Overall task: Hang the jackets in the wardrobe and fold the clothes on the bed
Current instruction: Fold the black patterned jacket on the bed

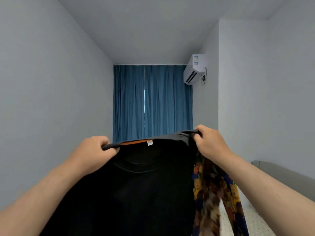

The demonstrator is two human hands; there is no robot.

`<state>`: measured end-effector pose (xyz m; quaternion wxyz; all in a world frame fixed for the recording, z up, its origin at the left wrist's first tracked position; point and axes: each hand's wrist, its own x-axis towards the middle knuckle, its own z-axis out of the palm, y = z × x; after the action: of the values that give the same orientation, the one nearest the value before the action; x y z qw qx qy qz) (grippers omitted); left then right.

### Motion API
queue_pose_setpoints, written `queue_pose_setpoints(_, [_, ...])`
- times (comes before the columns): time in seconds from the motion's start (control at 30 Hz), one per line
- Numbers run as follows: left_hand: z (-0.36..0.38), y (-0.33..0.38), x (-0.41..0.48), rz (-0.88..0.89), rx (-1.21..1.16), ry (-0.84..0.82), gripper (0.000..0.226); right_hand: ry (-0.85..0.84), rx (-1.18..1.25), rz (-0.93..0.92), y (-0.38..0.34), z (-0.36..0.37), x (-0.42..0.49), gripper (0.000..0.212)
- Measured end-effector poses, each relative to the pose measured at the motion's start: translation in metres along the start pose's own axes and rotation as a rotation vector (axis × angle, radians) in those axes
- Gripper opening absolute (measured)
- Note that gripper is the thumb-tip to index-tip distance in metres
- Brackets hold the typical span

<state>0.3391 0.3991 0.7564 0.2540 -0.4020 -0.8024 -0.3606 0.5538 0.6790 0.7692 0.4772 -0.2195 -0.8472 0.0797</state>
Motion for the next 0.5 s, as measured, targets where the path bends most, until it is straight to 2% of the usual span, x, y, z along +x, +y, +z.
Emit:
queue_pose_setpoints(0.07, [-0.015, 0.009, 0.004, 0.075, -0.097, -0.186, 0.039, -0.019, -0.016, 0.043, -0.003, 0.001, 0.002, 0.02])
queue_pose_setpoints(0.13, [-0.026, 0.015, 0.0, 0.017, -0.34, -0.491, 0.026, -0.005, 0.058, 0.103, -0.006, 0.001, 0.005, 0.02])
queue_pose_setpoints(0.17, [-0.027, 0.015, -0.002, -0.035, -0.43, -0.583, 0.023, -0.01, 0.117, 0.149, -0.008, 0.001, 0.008, 0.02])
queue_pose_setpoints(0.2, [-0.025, 0.012, -0.003, -0.082, -0.485, -0.607, 0.023, -0.021, 0.178, 0.198, -0.011, 0.002, 0.01, 0.02])
queue_pose_setpoints(0.3, [-0.015, 0.003, -0.002, -0.192, -0.577, -0.469, 0.029, -0.035, 0.337, 0.28, -0.019, 0.005, 0.016, 0.022])
queue_pose_setpoints(0.37, [-0.013, -0.004, 0.002, -0.217, -0.55, -0.359, 0.028, -0.03, 0.322, 0.206, -0.024, 0.004, 0.02, 0.021])
queue_pose_setpoints(0.4, [-0.014, -0.008, 0.005, -0.201, -0.483, -0.304, 0.027, -0.024, 0.234, 0.14, -0.024, 0.001, 0.022, 0.02])
queue_pose_setpoints(0.5, [-0.02, -0.019, 0.014, -0.079, -0.228, -0.156, 0.023, 0.012, -0.247, -0.072, -0.022, -0.008, 0.019, 0.032])
